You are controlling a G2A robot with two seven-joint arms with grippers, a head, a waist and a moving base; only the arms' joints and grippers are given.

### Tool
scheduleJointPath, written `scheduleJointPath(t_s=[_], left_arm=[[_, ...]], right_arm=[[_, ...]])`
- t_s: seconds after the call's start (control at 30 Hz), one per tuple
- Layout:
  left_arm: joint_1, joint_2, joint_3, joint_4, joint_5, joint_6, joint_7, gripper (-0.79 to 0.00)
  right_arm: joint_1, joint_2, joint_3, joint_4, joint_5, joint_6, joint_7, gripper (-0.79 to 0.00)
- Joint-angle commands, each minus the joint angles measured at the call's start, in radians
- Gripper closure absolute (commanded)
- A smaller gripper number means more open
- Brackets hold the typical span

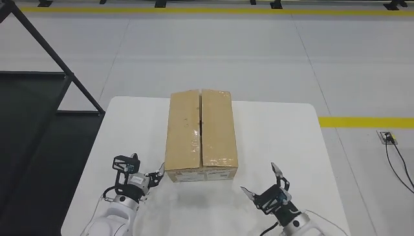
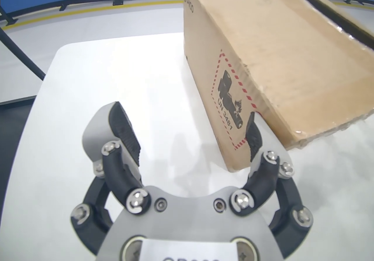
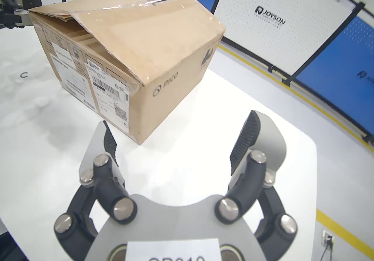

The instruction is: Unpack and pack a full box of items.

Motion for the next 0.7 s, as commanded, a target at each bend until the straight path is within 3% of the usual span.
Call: scheduleJointPath(t_s=[0.0,0.4,0.67], left_arm=[[0.004,0.000,0.005,-0.005,0.009,-0.004,-0.001,-0.785],[0.011,-0.004,-0.003,-0.011,-0.016,-0.014,-0.008,-0.785],[0.007,-0.006,-0.048,-0.001,-0.075,0.014,-0.004,-0.785]], right_arm=[[0.009,-0.003,-0.026,-0.001,-0.069,0.036,-0.010,-0.785],[0.016,-0.005,-0.038,-0.001,-0.078,0.041,-0.015,-0.785],[0.094,-0.024,-0.143,0.025,-0.171,0.095,-0.042,-0.785]])
